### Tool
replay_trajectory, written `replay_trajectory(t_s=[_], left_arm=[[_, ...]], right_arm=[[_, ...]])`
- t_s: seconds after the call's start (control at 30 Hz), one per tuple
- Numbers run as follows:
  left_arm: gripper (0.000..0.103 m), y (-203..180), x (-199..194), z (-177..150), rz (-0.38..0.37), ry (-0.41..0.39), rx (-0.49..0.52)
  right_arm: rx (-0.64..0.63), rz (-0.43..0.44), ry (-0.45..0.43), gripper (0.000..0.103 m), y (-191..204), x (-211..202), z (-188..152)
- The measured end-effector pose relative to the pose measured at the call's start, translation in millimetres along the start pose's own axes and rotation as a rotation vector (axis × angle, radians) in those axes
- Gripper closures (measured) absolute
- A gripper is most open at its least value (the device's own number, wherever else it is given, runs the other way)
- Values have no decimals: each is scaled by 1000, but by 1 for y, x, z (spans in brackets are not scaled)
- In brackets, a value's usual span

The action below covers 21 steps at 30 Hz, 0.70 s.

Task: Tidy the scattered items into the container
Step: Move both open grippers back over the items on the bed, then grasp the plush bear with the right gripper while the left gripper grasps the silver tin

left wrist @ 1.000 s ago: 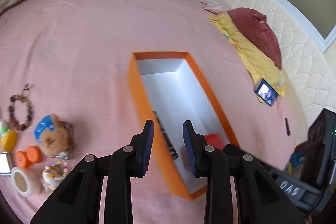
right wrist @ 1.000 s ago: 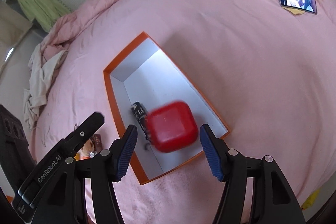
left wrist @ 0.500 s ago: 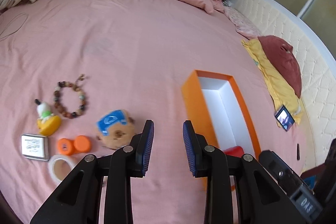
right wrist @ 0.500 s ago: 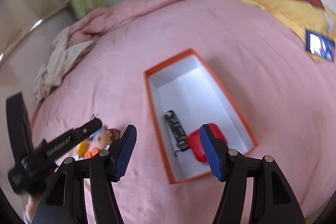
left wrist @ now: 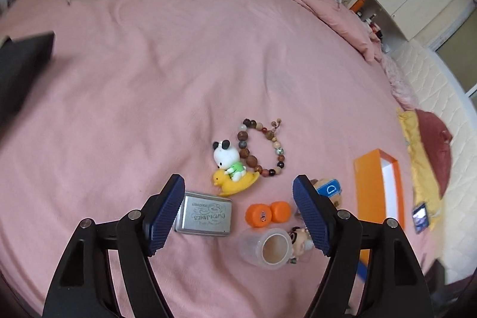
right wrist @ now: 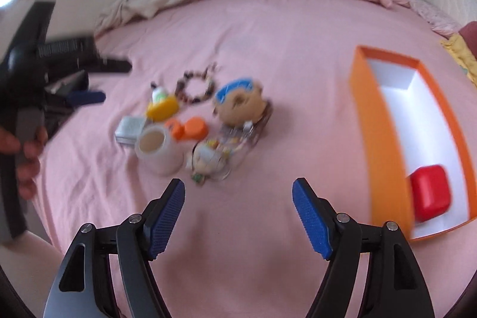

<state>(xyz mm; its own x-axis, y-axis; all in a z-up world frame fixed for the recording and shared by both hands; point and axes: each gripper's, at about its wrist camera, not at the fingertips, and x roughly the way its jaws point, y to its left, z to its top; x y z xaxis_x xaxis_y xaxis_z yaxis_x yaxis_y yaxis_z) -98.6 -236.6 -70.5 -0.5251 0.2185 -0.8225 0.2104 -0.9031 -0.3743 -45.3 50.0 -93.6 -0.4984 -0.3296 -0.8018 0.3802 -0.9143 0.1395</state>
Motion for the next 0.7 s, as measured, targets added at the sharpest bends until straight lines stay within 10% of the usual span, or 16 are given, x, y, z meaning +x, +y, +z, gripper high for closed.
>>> replay_trajectory(t_s=[0.17, 0.43, 0.7], left_arm=[[28, -18, 2, -17, 172, -2, 444], [28, 28, 27, -37, 59, 85, 278], [23, 9, 38, -53, 73, 67, 422]], right_arm=[[59, 12, -14, 29, -6, 16, 1], [270, 81, -14, 29, -34, 32, 16], [114, 52, -53, 29, -10, 44, 49]])
